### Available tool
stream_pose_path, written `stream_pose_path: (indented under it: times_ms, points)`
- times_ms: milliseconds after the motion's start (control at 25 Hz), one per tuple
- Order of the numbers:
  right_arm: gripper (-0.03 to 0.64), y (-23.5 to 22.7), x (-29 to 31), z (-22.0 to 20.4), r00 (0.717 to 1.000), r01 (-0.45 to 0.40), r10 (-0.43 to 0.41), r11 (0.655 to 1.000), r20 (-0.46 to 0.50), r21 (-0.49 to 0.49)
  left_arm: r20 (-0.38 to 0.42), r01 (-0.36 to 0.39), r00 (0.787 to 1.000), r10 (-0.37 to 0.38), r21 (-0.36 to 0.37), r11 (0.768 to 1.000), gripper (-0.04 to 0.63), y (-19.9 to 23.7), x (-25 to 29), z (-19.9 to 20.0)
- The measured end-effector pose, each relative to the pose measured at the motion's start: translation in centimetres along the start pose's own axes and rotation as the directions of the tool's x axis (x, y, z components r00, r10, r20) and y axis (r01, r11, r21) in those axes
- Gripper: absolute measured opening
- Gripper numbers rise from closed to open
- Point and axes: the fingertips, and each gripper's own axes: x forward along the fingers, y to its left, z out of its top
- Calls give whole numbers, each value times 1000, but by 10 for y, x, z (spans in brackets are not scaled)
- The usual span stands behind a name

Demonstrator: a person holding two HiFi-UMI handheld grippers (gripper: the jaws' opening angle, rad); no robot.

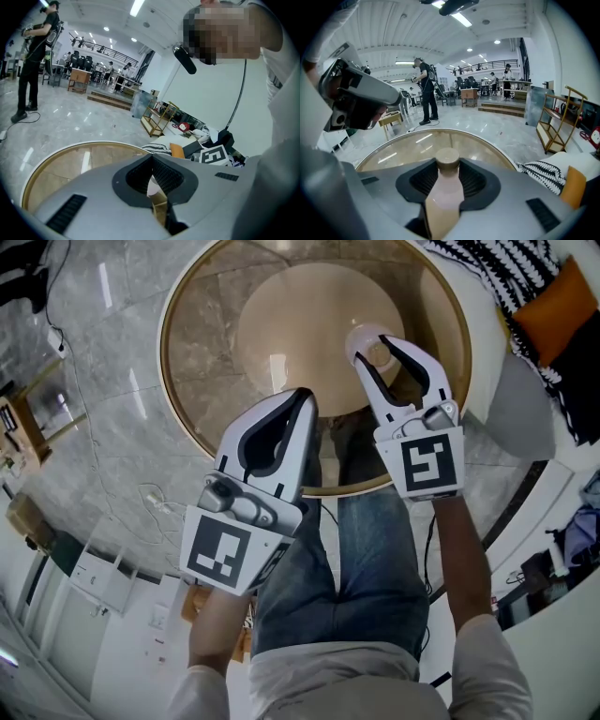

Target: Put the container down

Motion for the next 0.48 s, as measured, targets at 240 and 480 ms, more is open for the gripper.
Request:
stream_pose_path:
  times_ms: [240, 480]
  points:
    - [148, -1, 3, -2, 1000, 1, -1, 1000, 2, -5, -3, 3, 1000, -3, 2, 1000, 18, -1, 5, 0]
    - [148, -3, 4, -7, 1000, 11, -11, 1000, 0, -6, -13, 18, 1000, -18, 14, 1000, 18, -4, 6, 0]
